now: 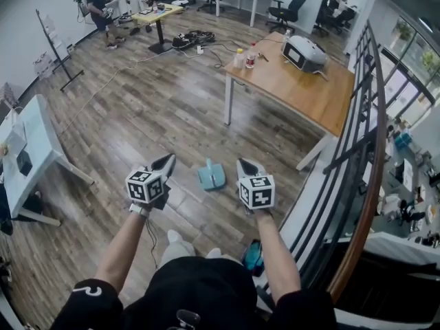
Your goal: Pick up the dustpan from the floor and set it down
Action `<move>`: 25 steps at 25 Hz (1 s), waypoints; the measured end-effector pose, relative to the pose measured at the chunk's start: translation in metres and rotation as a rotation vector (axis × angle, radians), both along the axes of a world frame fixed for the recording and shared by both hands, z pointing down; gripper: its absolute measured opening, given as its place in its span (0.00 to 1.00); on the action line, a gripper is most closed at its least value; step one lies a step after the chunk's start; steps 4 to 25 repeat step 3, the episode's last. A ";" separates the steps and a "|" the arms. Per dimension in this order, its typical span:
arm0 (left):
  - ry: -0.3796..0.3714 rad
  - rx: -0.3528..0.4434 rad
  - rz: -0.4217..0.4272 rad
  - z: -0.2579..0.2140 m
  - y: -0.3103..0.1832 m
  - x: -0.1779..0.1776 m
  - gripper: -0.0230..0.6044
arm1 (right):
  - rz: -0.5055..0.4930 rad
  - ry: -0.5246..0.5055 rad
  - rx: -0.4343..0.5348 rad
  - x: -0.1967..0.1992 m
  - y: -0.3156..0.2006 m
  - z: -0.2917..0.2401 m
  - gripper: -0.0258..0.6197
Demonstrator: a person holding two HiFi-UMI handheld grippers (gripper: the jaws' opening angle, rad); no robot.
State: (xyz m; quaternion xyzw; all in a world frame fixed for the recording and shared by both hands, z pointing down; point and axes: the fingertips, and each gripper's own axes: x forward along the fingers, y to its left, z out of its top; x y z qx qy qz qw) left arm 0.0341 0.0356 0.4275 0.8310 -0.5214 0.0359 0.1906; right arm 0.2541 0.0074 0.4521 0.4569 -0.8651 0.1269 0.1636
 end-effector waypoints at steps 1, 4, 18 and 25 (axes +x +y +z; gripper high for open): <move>0.003 -0.005 0.000 0.002 0.002 0.001 0.03 | -0.001 0.000 0.000 0.001 0.001 0.000 0.03; 0.006 -0.018 0.004 0.008 0.006 0.002 0.03 | -0.002 0.000 -0.003 0.003 0.005 0.002 0.03; 0.006 -0.018 0.004 0.008 0.006 0.002 0.03 | -0.002 0.000 -0.003 0.003 0.005 0.002 0.03; 0.006 -0.018 0.004 0.008 0.006 0.002 0.03 | -0.002 0.000 -0.003 0.003 0.005 0.002 0.03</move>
